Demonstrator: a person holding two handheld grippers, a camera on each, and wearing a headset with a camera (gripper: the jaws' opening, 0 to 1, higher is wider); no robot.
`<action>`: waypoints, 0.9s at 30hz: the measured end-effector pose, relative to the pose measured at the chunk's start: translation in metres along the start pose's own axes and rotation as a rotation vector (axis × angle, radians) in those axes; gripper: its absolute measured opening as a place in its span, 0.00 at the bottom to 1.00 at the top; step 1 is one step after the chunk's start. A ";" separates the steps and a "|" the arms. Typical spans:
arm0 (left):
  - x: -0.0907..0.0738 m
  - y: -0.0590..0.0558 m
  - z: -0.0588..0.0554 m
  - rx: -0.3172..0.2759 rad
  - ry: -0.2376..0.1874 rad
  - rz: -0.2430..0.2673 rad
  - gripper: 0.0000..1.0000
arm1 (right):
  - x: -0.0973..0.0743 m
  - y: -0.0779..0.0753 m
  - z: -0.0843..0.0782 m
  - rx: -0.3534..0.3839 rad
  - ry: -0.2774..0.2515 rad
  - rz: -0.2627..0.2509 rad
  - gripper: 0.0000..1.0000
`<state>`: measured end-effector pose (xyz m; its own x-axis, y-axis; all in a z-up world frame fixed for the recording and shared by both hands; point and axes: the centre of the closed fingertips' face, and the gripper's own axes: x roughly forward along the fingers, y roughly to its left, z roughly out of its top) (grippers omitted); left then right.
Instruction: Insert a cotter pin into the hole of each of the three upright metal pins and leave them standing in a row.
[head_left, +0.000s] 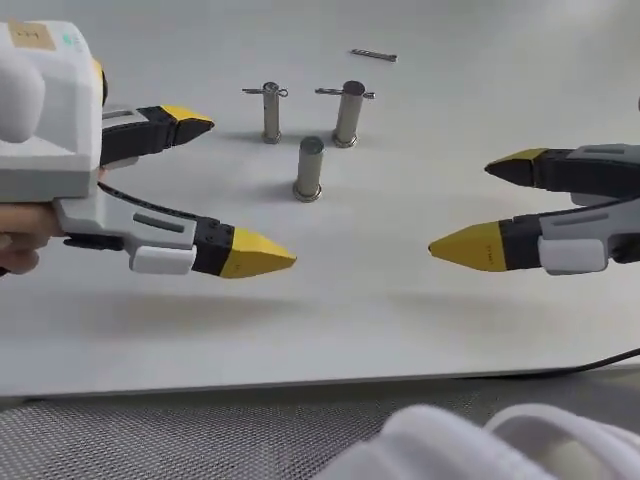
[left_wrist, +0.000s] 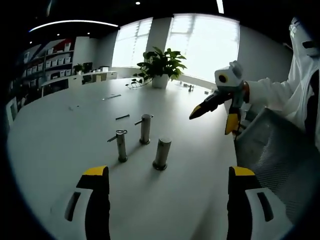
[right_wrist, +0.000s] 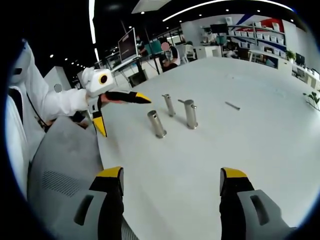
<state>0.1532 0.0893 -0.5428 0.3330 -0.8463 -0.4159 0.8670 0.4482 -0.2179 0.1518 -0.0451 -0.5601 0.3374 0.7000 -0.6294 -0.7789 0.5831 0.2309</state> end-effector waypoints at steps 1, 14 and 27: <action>-0.002 0.000 0.001 0.000 -0.003 -0.001 0.99 | 0.000 -0.001 0.001 -0.001 0.002 0.000 0.76; -0.015 0.008 -0.016 -0.019 0.020 0.001 0.99 | 0.002 -0.021 0.020 -0.077 0.080 0.007 0.70; -0.017 0.006 -0.013 -0.045 -0.012 -0.008 0.99 | 0.014 -0.063 0.058 -0.178 0.141 -0.014 0.64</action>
<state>0.1478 0.1104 -0.5486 0.3308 -0.8531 -0.4035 0.8522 0.4537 -0.2605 0.2360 -0.0486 -0.5407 0.2815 0.6201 -0.7323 -0.8598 0.5018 0.0944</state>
